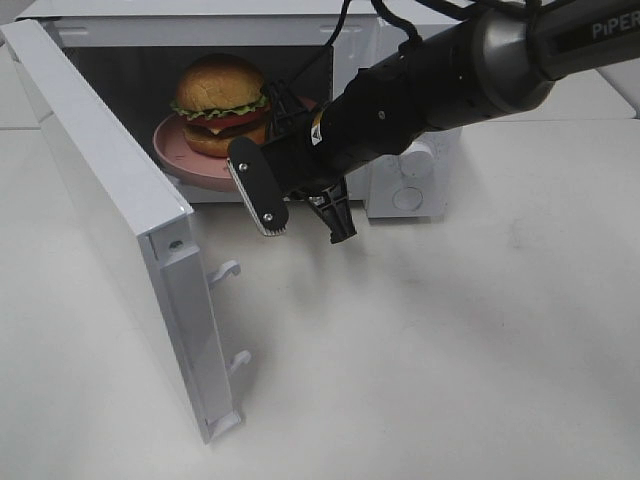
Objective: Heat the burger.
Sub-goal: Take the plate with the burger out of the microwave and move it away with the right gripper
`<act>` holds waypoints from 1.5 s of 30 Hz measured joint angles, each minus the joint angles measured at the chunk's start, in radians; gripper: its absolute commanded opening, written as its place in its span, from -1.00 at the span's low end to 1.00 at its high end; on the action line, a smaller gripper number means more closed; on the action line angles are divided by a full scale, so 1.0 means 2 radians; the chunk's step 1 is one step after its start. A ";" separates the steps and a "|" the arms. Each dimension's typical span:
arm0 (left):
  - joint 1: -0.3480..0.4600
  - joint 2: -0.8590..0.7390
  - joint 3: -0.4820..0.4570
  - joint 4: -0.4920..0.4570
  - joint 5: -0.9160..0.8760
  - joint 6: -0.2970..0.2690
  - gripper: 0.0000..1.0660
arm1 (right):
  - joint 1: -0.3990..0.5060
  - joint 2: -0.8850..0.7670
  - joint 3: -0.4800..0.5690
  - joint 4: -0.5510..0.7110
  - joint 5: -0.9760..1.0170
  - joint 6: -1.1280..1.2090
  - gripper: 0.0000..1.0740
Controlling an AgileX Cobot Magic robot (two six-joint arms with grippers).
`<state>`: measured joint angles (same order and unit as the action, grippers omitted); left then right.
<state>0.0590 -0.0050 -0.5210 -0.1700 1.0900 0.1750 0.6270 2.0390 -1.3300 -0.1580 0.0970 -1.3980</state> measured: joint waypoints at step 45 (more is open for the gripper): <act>0.000 0.000 0.000 0.000 0.000 0.000 0.83 | 0.000 -0.284 0.331 -0.002 -0.036 -0.007 -1.00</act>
<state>0.0590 -0.0050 -0.5210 -0.1700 1.0900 0.1750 0.6270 1.4710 -0.6690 -0.1620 0.0250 -1.4130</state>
